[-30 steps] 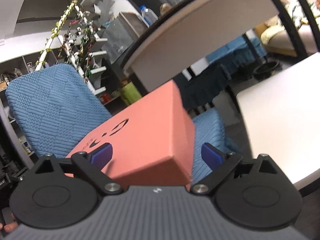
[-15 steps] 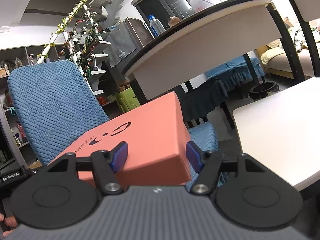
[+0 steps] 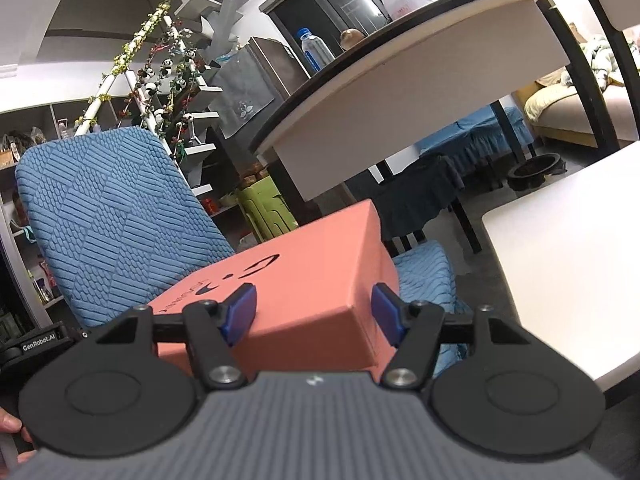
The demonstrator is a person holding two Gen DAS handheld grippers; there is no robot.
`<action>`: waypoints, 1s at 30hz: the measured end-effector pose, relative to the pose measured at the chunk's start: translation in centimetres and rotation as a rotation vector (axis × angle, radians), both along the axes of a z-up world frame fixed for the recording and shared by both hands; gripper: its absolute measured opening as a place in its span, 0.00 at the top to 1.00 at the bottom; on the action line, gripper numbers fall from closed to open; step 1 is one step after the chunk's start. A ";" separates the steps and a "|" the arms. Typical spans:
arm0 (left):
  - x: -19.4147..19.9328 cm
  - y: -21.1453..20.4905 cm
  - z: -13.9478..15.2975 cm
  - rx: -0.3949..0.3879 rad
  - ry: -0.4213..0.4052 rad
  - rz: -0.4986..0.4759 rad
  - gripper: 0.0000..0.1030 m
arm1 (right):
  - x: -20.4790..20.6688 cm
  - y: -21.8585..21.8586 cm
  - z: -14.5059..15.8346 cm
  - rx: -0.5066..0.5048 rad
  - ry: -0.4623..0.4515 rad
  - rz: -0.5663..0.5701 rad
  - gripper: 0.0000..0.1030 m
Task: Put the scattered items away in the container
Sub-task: 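Press the lid down onto the box with both grippers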
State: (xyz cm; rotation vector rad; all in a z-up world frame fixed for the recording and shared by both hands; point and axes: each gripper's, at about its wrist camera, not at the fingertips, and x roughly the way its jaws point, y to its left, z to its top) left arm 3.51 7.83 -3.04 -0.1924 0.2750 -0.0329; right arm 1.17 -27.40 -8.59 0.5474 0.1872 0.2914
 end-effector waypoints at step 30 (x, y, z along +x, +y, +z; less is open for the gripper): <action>0.0 0.8 -0.1 0.064 0.043 0.050 0.13 | 0.9 1.3 2.3 -0.058 -0.101 0.076 0.38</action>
